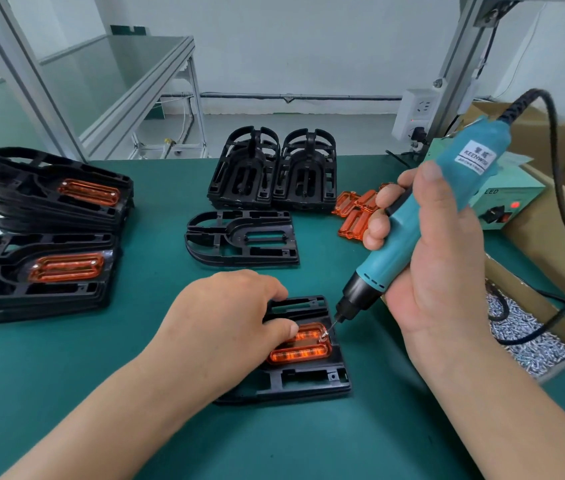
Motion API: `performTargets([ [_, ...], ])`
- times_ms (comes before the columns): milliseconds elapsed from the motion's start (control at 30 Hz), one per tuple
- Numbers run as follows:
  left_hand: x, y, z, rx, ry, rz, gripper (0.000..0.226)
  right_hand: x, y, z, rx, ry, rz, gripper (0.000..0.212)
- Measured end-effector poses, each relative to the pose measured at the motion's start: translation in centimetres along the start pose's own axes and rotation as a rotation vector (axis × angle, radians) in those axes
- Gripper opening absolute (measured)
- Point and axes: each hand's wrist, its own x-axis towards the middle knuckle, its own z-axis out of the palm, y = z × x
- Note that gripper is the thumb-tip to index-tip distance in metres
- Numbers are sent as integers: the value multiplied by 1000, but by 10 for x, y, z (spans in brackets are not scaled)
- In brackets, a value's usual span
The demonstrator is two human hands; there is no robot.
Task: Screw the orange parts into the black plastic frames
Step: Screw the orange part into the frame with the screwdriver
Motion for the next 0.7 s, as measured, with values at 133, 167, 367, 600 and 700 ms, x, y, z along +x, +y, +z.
performTargets([
  [133,-1,3,3,56,-9,3,43,-1,1,1,-25,-33,-1,24],
  [167,-2,3,4,64,-13,0,43,-2,1,1,-27,-45,-4,27],
  [367,0,7,8,85,-5,-27,40,-7,-3,6,-38,-244,-59,32],
  [600,2,5,11,81,-6,-59,35,-13,-5,11,-59,-479,-129,47],
  [700,3,5,12,83,-13,-70,36,-13,-5,10,-68,-506,-123,48],
])
